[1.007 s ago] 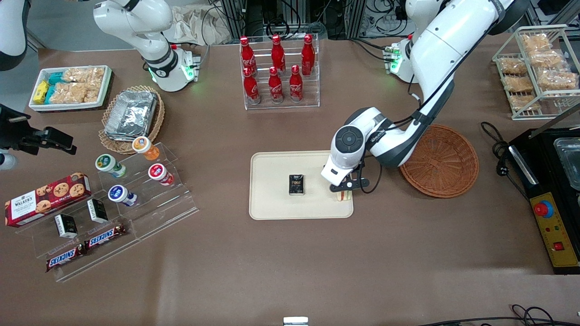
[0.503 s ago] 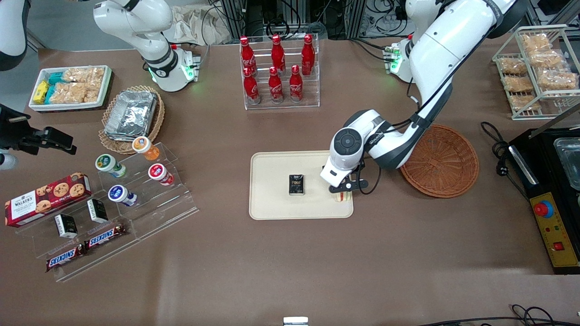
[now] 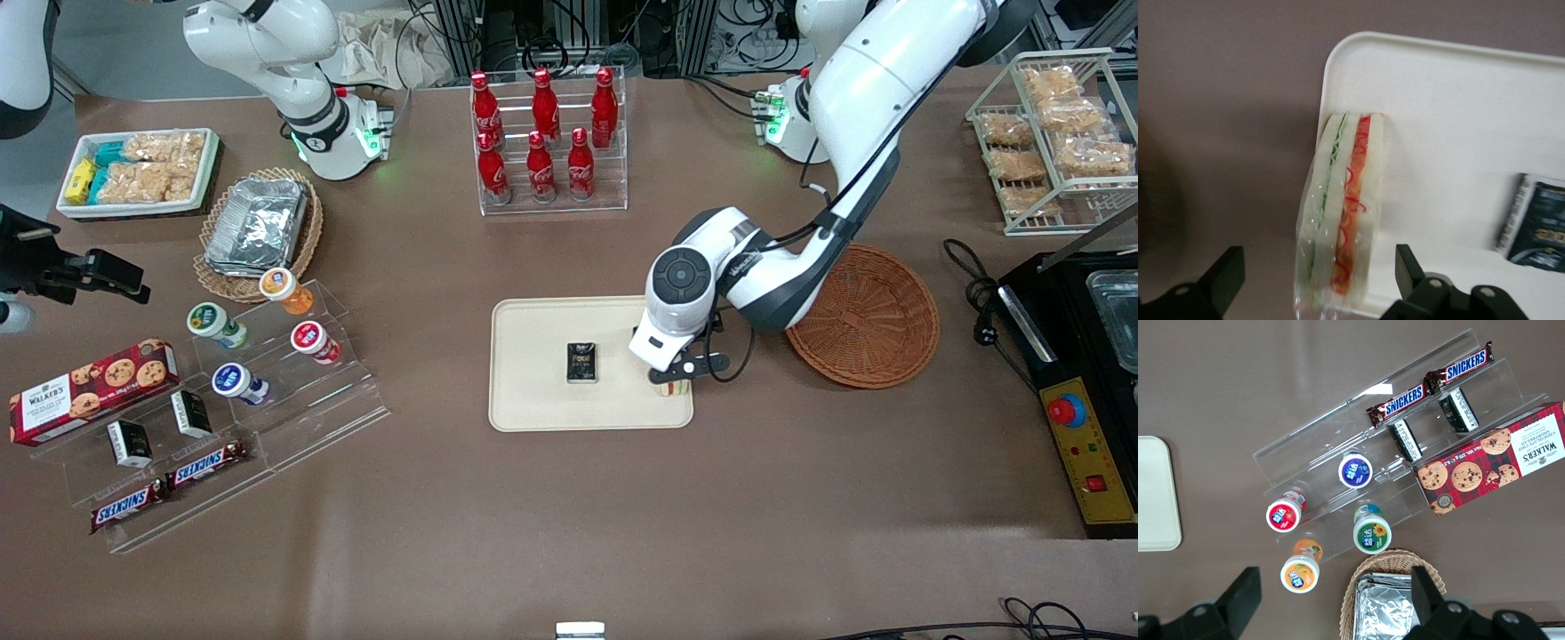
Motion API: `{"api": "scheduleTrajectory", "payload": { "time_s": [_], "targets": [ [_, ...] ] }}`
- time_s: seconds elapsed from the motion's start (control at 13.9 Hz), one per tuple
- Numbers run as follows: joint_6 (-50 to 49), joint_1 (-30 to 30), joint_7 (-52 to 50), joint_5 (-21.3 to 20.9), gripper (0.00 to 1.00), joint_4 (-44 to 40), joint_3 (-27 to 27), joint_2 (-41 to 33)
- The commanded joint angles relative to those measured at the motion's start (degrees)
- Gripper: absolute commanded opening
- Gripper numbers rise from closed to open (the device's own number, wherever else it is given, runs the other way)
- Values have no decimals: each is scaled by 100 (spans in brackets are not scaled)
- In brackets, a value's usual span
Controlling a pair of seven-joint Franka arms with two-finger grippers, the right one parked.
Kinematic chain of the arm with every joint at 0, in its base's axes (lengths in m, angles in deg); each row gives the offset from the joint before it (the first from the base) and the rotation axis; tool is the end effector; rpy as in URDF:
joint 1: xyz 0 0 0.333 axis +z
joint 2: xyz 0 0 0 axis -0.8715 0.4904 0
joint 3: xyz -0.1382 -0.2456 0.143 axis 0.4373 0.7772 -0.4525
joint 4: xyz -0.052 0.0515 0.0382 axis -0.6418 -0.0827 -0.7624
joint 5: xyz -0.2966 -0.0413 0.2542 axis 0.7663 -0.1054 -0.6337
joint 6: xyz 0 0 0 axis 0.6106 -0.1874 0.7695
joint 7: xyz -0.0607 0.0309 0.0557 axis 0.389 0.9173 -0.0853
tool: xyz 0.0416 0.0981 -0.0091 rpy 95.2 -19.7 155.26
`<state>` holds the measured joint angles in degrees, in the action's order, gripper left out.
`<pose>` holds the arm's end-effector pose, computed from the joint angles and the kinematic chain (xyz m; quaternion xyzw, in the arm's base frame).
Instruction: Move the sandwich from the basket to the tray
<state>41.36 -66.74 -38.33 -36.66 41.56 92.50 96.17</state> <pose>0.5308 -0.3705 0.2820 -0.9933 -0.0872 0.0503 0.0574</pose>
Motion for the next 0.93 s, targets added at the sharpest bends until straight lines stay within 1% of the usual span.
{"api": "scheduleTrajectory", "payload": {
  "time_s": [0.0, 0.07, 0.14, 0.22, 0.36, 0.5, 0.65, 0.86],
  "targets": [
    [-414, 13, 7, 353, 100, -159, 44, -432],
    [-457, 30, 8, 432, 100, -133, 35, -582],
    [-580, 170, 51, 441, 100, -106, 43, -705],
    [-790, 267, 252, 459, 100, -106, 52, -802],
    [-1124, 556, 822, 704, 100, -80, 44, -1126],
    [-1275, 952, 1306, 740, 100, 17, 44, -1426],
    [-1407, 1180, 1580, 740, 100, 17, 44, -1567],
    [-1416, 1261, 1826, 801, 100, 8, 26, -1725]
  ]
}}
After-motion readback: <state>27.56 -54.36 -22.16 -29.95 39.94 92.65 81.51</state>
